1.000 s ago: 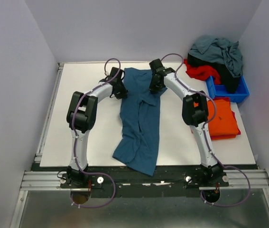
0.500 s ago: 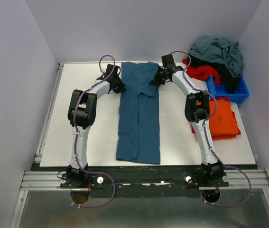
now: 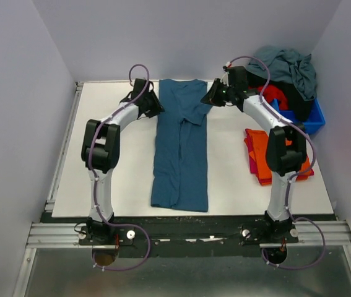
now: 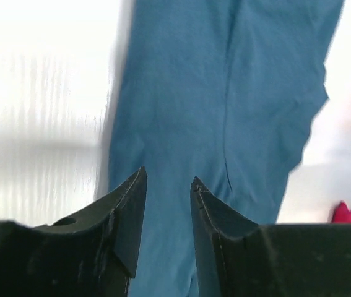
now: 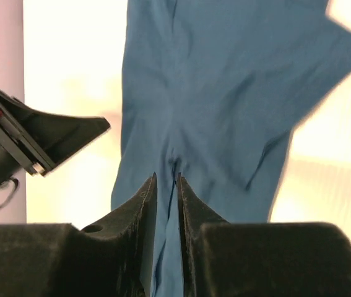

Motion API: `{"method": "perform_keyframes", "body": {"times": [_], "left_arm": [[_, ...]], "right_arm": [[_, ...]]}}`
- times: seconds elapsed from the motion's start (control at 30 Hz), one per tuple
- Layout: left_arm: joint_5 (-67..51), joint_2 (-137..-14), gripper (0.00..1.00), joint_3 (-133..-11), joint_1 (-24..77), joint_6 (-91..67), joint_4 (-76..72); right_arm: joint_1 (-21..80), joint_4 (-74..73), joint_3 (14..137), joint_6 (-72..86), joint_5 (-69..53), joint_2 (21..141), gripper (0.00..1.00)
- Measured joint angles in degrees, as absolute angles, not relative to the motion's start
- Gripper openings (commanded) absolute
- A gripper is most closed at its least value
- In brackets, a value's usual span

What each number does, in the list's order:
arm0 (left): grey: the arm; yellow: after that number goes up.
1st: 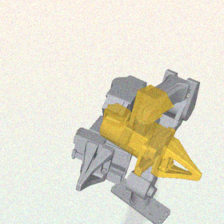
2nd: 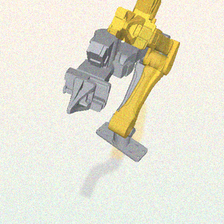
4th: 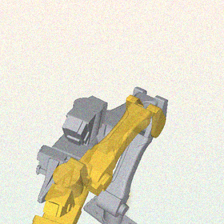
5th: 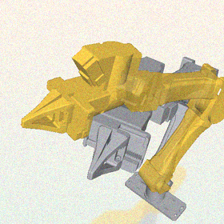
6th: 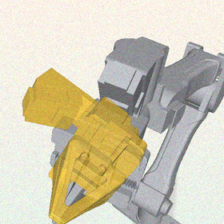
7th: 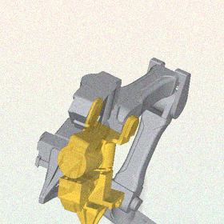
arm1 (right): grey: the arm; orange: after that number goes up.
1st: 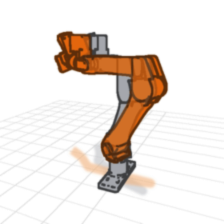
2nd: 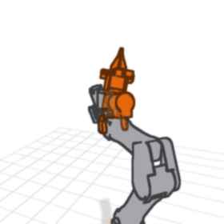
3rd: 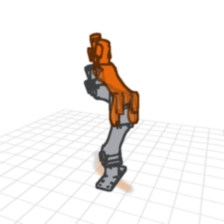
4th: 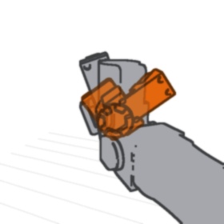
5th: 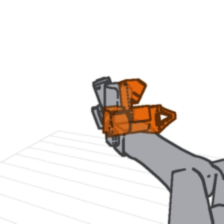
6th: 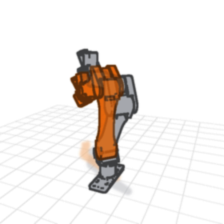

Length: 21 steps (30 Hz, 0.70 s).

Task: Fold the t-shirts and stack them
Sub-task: Rotate the tshirt 90 degrees, then grab the bottom of the folded rectangular tshirt with both arms

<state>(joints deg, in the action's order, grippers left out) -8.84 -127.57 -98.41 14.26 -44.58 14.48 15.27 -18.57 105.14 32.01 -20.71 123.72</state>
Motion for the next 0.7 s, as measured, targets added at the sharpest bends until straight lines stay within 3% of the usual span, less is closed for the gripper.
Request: {"method": "perform_keyframes", "body": {"times": [0.17,0.4,0.7], "left_arm": [[-9.3,-111.1,0.46,-84.6,14.5,-42.6,11.7],[-7.3,-86.3,0.53,-56.5,19.5,-42.6,7.2],[-1.9,-64.2,0.59,-35.1,31.2,-46.2,16.0]], "right_arm": [[16.7,-10.1,79.6,33.6,-20.9,104.7,0.31],[23.6,-7.1,50.1,36.1,-19.6,89.4,0.35],[28.6,-9.2,28.7,38.0,-19.6,68.7,0.48]]}}
